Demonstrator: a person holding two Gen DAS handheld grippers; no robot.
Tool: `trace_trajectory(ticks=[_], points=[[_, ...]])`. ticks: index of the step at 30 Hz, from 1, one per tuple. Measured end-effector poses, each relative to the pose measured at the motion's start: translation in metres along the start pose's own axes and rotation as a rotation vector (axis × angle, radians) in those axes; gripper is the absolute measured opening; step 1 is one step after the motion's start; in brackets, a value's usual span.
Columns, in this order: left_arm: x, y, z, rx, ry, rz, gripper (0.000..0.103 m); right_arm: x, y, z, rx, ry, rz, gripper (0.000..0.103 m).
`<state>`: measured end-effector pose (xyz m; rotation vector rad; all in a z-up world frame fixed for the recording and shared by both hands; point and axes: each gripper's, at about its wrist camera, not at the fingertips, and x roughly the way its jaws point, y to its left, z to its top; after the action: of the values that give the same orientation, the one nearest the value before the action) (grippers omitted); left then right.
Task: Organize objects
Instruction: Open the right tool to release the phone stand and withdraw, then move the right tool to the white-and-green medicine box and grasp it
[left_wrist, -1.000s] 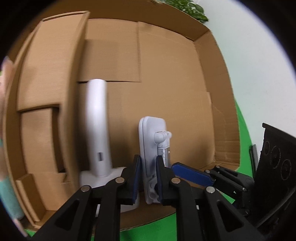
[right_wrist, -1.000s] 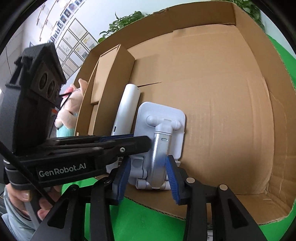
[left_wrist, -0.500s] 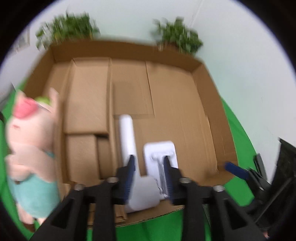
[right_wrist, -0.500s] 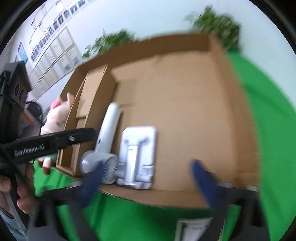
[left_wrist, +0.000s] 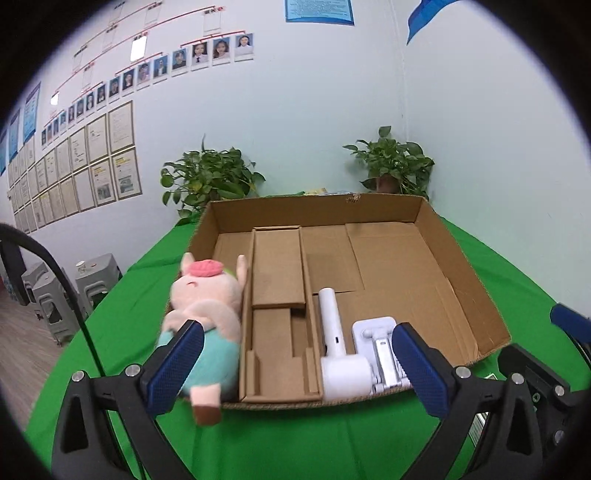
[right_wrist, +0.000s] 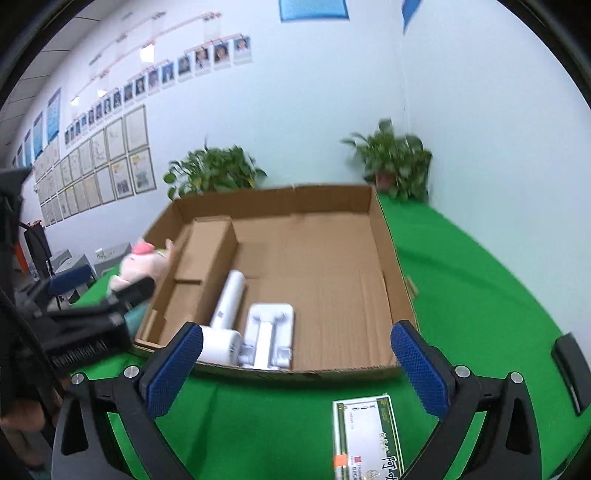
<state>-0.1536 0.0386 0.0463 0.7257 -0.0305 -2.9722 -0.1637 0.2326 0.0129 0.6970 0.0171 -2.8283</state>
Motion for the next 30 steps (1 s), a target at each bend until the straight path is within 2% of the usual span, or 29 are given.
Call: trace_trajectory(ticks=[6, 11, 24, 30], points=[[-0.022, 0.011, -0.005, -0.007, -0.020, 0.032, 0.101, -0.014, 0.018, -0.001, -0.032, -0.003, -0.009, 0.103], [-0.022, 0.014, -0.009, -0.028, 0.003, -0.001, 0.101, -0.016, 0.021, -0.001, -0.046, -0.003, -0.009, 0.103], [-0.006, 0.007, -0.014, -0.016, 0.045, 0.015, 0.101, 0.004, 0.014, -0.009, -0.049, -0.006, -0.025, 0.103], [0.004, 0.002, -0.016, -0.011, 0.065, -0.001, 0.101, 0.013, 0.011, -0.015, -0.044, 0.008, 0.007, 0.103]])
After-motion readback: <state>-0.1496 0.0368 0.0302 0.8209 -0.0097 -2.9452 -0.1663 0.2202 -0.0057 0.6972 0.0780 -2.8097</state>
